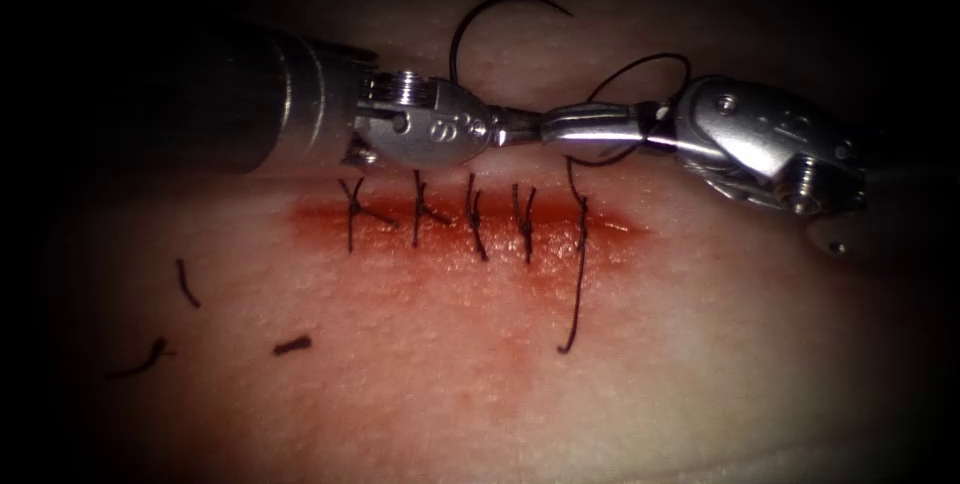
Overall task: Wound Closure
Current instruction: Grab the suture tail into the right hand.
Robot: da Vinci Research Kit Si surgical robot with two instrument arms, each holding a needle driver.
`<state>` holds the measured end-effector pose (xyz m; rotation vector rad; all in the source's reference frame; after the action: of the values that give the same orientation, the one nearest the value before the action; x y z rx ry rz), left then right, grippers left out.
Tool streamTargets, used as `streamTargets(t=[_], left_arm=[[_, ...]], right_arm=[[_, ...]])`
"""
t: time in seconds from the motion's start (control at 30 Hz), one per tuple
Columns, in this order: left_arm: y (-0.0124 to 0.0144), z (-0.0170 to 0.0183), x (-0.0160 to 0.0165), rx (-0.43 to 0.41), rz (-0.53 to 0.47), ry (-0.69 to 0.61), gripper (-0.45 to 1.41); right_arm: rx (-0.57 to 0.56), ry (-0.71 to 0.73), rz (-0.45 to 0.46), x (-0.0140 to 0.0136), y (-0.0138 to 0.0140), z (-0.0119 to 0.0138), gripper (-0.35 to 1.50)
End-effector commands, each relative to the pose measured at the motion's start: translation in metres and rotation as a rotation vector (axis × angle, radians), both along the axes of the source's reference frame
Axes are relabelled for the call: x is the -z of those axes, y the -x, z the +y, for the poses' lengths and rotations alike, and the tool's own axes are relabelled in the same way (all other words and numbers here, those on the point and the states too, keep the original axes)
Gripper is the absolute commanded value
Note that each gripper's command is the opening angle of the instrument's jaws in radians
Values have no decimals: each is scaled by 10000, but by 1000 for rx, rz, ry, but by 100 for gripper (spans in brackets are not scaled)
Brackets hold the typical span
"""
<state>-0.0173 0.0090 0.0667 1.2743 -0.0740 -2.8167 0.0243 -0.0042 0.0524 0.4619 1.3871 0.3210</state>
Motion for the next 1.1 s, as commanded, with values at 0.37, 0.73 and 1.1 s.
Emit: streamTargets(t=[0.37,0.73,1.1], left_arm=[[10,-7,-2,-16,-14,-5,-45],[1,-5,-9,-5,-26,-30,-45],[-2,-5,-16,4,-31,-44,-45]], right_arm=[[403,65,-127,1,-46,-23,-35],[521,117,-161,-6,-37,-67,94],[547,131,-187,-15,-45,-83,84]])
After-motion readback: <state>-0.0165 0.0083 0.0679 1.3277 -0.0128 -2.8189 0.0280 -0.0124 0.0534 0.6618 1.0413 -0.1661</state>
